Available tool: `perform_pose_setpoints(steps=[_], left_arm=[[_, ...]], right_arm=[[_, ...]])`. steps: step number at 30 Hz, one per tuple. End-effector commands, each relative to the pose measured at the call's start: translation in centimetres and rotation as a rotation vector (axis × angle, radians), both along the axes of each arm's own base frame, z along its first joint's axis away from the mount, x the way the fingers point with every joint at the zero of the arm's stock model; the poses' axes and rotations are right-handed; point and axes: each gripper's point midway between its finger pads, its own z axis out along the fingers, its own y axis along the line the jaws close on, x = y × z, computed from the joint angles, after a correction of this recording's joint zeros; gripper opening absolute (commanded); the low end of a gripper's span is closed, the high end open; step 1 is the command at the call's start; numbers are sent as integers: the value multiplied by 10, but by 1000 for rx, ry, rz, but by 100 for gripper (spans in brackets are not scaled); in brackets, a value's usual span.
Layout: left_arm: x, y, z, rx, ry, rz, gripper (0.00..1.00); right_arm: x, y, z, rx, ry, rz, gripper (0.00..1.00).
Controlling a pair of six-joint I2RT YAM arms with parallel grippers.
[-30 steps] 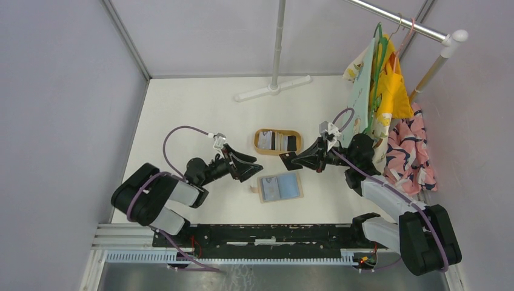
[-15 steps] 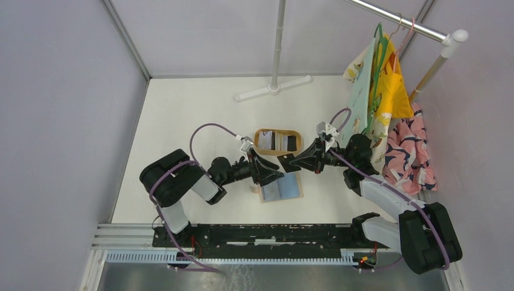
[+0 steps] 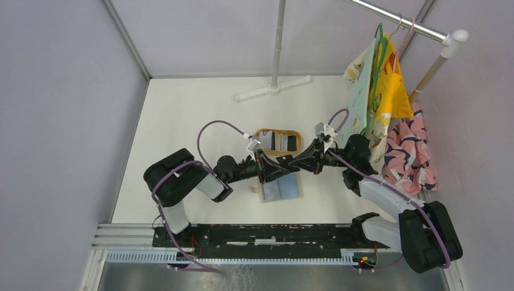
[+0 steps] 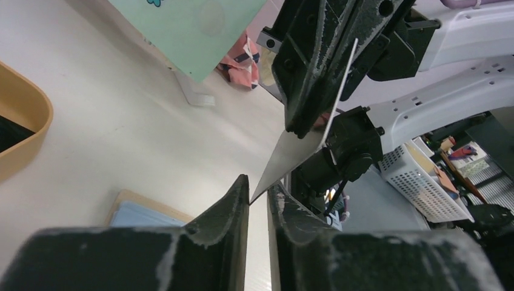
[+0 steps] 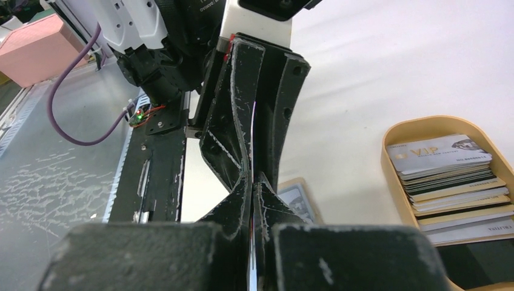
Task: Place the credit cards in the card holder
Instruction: Pick up the credit card from the storage box.
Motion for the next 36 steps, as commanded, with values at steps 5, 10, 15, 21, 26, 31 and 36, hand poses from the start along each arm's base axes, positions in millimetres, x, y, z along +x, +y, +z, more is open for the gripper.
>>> perform_pose_setpoints(steps=[5, 10, 15, 21, 26, 31, 36], left_arm=[[-10, -2, 49, -155, -188, -50, 2], [-14, 7, 40, -123, -180, -36, 2], [-12, 17, -6, 104, -106, -28, 2], [-13, 37, -48, 479, -122, -55, 2], [-15, 47, -54, 605, -161, -79, 2], [-19, 46, -45, 642, -283, -78, 2], [-25, 42, -36, 640, -388, -98, 2]], right_arm=[[0, 2, 3, 6, -48, -2, 0], [8, 0, -3, -56, -94, -9, 31], [15, -6, -5, -174, -239, 17, 67], [9, -8, -6, -179, -272, 61, 91], [5, -7, -9, -167, -245, 79, 92], [4, -6, -13, -151, -197, 79, 89], [0, 0, -24, -155, -140, 105, 84]])
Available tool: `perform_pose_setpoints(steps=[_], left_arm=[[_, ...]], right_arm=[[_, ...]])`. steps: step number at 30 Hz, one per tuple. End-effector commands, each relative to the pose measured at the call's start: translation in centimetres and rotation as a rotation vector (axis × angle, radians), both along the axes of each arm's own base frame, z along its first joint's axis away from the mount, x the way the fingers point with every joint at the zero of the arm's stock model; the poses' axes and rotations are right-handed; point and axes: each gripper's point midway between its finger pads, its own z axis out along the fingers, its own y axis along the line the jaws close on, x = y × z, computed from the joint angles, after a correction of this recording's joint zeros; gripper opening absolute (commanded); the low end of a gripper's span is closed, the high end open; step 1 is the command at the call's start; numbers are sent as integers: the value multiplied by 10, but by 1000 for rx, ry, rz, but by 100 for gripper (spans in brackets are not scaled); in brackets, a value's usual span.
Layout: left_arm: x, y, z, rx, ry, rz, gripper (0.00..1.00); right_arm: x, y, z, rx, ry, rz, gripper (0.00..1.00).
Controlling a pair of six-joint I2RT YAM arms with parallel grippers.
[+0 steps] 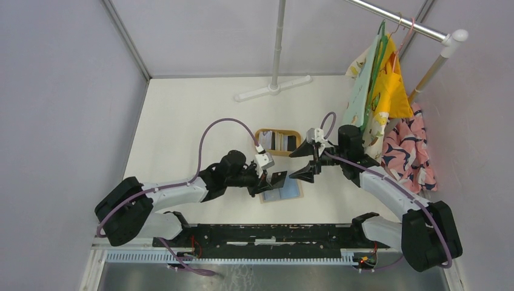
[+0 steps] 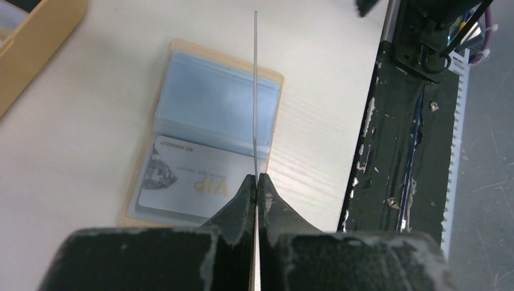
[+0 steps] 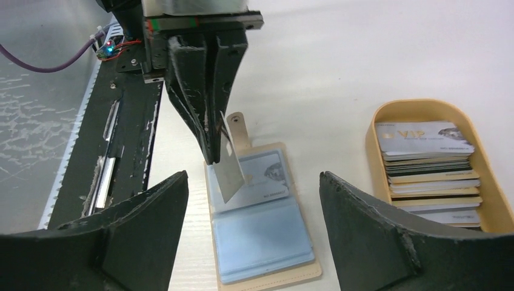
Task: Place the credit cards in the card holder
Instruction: Pick up the credit card from the storage box.
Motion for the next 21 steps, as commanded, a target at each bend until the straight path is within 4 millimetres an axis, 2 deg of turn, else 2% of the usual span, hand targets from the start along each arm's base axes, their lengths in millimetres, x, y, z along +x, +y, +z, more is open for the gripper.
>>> perform_pose_setpoints(steps=[1, 7, 13, 21], left_arm=[[8, -7, 24, -10, -193, -60, 2], [6, -7, 23, -4, -211, -79, 2], [6, -7, 25, -8, -221, -80, 2], [7, -7, 28, -11, -226, -64, 2]], right_arm=[[-4, 6, -4, 13, 25, 38, 82], [-17, 15, -12, -1, 49, 105, 71], [-23, 20, -16, -9, 60, 131, 44], [-26, 24, -19, -29, 60, 153, 14]])
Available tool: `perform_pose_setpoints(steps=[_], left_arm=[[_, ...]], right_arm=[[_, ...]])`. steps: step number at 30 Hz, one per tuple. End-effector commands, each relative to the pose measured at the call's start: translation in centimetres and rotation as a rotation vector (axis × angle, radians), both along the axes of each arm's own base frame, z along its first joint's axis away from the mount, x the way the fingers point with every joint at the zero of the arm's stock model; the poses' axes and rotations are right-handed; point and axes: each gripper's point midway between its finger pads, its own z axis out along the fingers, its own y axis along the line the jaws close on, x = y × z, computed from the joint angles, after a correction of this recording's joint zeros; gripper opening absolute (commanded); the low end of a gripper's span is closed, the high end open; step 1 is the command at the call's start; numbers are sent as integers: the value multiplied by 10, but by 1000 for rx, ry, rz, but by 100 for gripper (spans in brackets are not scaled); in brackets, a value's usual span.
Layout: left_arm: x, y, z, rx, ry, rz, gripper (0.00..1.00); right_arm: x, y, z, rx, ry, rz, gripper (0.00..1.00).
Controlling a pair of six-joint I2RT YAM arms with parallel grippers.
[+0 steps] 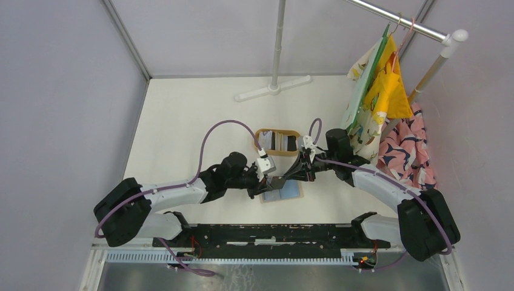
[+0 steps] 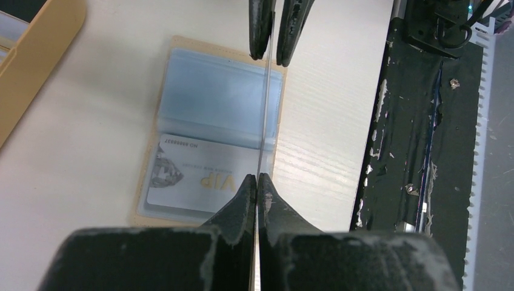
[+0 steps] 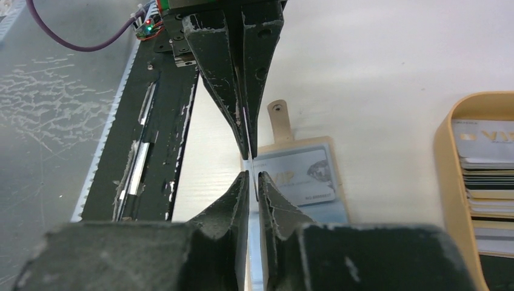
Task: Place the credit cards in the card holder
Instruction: Pick up the credit card from the storage box, then insert the credit card into the card holder.
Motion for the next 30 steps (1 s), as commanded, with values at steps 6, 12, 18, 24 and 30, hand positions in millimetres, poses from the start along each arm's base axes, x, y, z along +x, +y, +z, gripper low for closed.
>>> perform_pose_setpoints(steps=[6, 12, 18, 24, 30], left_arm=[[31, 2, 27, -17, -109, 144, 27], [49, 35, 15, 73, -112, 359, 39], [55, 58, 43, -97, -108, 553, 81], [32, 51, 62, -300, 51, 556, 92], [31, 63, 28, -273, 192, 685, 83]], right_arm=[[8, 4, 13, -2, -50, 0, 0], [27, -4, 13, -19, 2, -109, 0], [44, -11, 5, -73, 123, -201, 0], [45, -12, -10, -139, 278, -228, 0], [31, -18, -35, -198, 426, -216, 0]])
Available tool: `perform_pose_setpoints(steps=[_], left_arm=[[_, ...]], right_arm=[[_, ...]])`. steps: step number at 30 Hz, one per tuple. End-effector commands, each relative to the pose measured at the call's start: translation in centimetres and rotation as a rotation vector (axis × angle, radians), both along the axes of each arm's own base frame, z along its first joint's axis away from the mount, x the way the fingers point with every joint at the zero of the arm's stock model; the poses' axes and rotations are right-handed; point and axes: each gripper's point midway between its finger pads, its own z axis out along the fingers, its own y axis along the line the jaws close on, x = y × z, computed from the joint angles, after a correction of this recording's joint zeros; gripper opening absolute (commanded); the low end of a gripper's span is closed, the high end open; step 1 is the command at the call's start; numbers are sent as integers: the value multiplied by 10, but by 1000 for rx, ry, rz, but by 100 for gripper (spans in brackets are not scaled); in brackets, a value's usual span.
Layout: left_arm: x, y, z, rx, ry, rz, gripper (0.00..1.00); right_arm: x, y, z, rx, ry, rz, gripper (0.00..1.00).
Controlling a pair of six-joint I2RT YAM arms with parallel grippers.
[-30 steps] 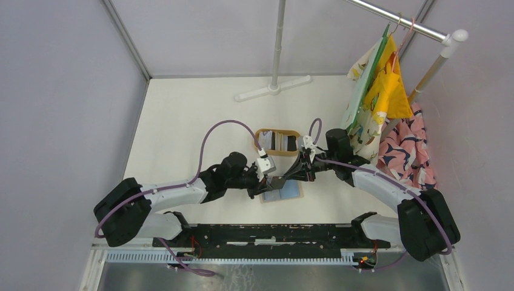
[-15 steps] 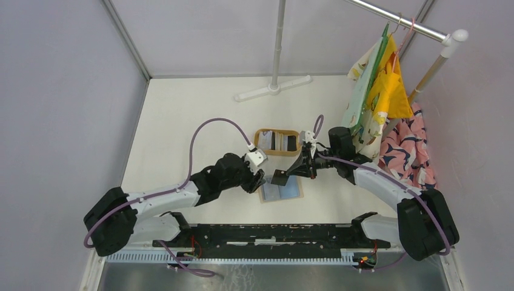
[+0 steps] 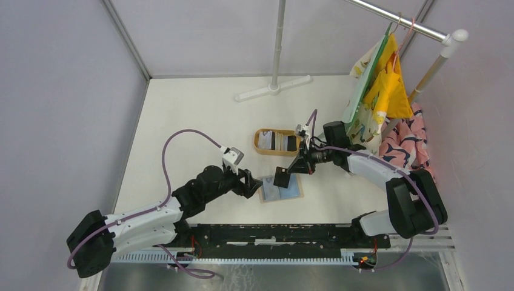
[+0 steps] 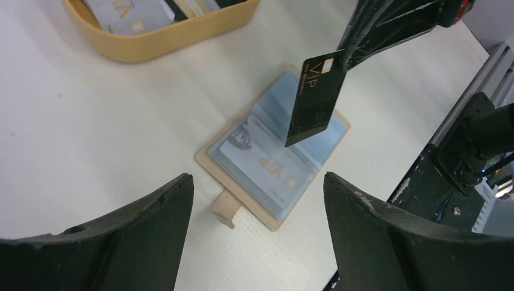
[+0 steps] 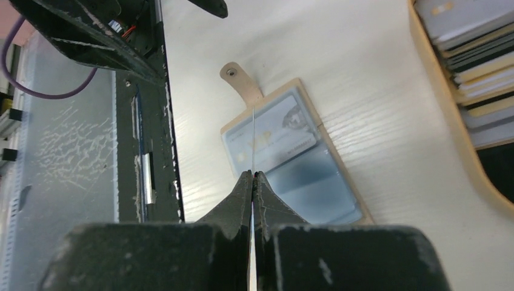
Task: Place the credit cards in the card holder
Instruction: Insert the credit card into the card holder.
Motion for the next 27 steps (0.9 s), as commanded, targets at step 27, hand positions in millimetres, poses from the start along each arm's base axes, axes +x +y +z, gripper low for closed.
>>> perform_pose_setpoints(steps=[27], left_arm=[[13, -6, -59, -19, 233, 182, 65]], right_arm=[[14, -26, -45, -164, 305, -310, 0]])
